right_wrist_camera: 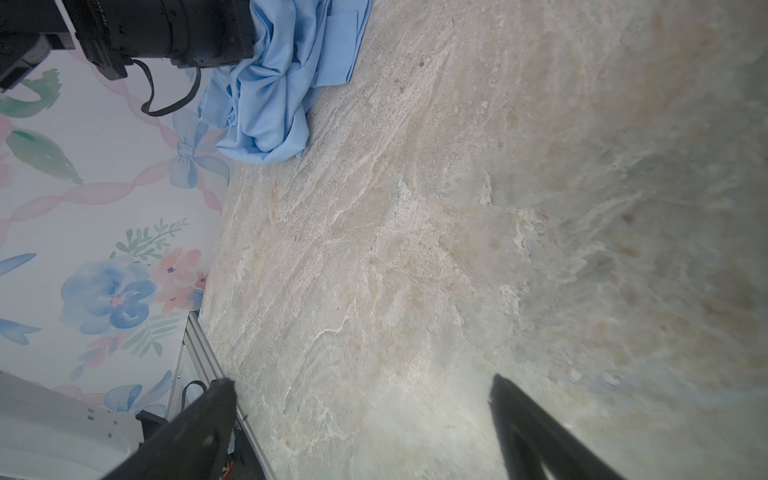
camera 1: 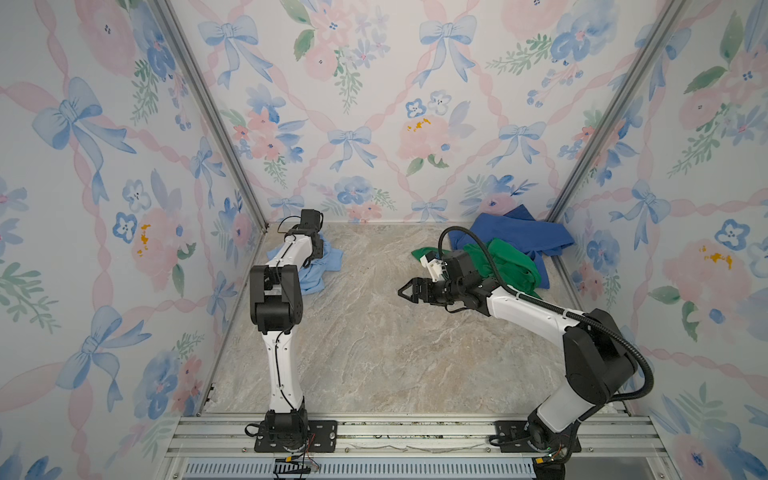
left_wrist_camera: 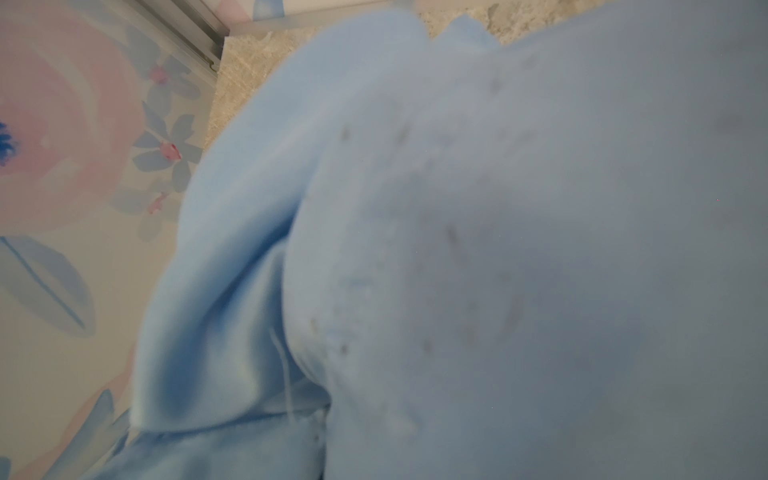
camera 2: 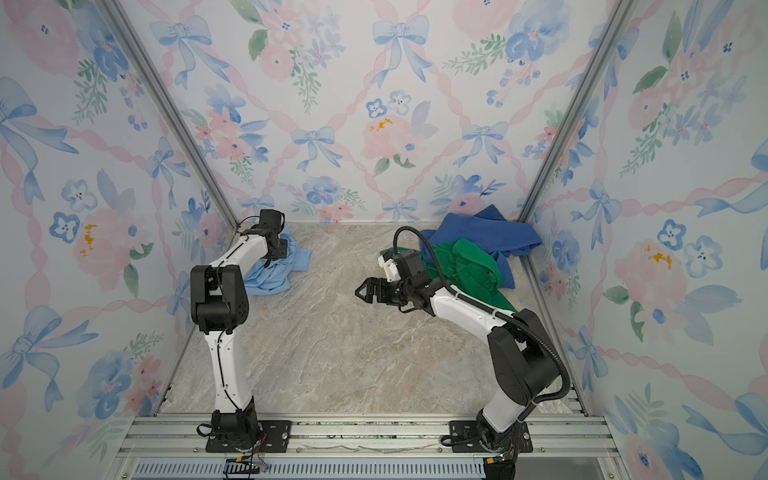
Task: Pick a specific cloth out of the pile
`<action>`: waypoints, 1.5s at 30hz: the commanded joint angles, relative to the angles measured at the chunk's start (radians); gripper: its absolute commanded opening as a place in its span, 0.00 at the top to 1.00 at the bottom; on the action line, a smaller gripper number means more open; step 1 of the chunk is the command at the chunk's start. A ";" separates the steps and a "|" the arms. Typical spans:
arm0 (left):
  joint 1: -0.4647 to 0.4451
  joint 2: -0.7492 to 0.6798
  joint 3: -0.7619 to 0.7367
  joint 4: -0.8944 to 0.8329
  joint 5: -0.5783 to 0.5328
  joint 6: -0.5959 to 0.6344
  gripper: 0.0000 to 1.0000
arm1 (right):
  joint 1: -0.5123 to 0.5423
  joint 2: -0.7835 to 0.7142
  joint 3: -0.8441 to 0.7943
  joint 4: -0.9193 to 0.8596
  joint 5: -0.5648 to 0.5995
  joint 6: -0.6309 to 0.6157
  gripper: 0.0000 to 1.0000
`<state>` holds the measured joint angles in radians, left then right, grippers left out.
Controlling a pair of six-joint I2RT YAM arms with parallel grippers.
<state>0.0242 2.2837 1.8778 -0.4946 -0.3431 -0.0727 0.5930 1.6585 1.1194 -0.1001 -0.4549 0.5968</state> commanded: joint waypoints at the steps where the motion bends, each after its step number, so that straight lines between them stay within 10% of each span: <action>1: 0.025 0.064 0.090 0.020 0.106 -0.081 1.00 | 0.009 -0.016 0.017 -0.028 0.015 -0.020 0.03; 20: 0.053 0.100 0.089 0.018 0.324 -0.179 0.99 | 0.014 -0.009 0.049 -0.047 0.022 -0.025 0.03; 29: 0.053 0.040 0.060 0.027 0.329 -0.169 0.56 | 0.013 -0.015 0.057 -0.070 0.044 -0.040 0.03; 45: 0.051 -0.111 0.000 0.039 0.260 -0.149 0.35 | 0.015 -0.009 0.046 -0.032 0.025 -0.021 0.03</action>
<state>0.0727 2.2162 1.9060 -0.4614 -0.0780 -0.2356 0.5976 1.6585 1.1500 -0.1413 -0.4290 0.5751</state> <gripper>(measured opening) 0.641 0.969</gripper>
